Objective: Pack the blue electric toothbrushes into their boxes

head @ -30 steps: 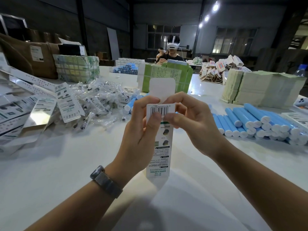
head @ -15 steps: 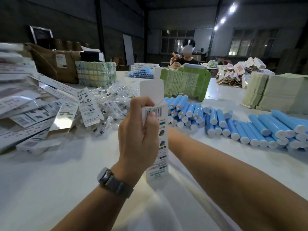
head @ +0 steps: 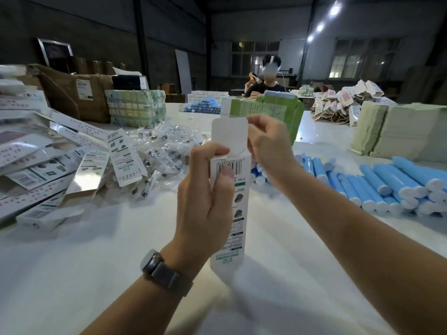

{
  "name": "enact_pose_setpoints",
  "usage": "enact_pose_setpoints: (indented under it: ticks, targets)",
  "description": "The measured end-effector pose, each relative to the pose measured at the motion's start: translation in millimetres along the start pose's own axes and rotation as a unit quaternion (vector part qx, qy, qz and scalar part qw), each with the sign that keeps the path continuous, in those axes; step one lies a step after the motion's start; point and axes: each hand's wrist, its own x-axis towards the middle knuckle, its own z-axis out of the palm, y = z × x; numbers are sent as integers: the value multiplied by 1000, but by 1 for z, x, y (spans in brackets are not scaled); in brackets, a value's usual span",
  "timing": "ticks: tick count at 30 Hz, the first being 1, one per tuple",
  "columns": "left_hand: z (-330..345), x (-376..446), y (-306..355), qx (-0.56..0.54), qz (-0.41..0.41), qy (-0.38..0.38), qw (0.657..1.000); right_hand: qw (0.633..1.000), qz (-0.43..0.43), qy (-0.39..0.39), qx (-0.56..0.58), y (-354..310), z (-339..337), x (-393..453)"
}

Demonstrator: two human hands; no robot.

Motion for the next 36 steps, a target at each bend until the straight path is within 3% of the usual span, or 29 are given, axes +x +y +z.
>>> enact_pose_setpoints:
  ticks: [4,10,14,17,19,23,28,32,36]
  targets:
    - [3,-2,5,-11,18,-9,1000,985,-76,60,143,-52,-59,-24]
    - [7,-5,7,-25,7,-14,1000,975,-223,6,-21,-87,-73,-60]
    - [9,-8,10,-42,18,-19,999,951,-242,0,-192,-87,-73,-63]
    - [9,-9,10,-51,13,-22,998,932,-262,31,-250,-87,-74,-62]
    - [9,-9,10,-57,13,-29,998,931,-269,43,-244,-88,-73,-60]
    - [11,-11,11,-64,32,-40,997,935,-246,-32,-252,-85,-65,-61]
    - [12,-10,10,-74,29,-36,996,964,-210,-47,-156,-82,-58,-60]
    - [12,-10,12,-71,34,-46,996,949,-262,1,-177,-83,-60,-60]
    - [12,-10,13,-65,36,-46,996,934,-289,-55,-204,-81,-58,-63]
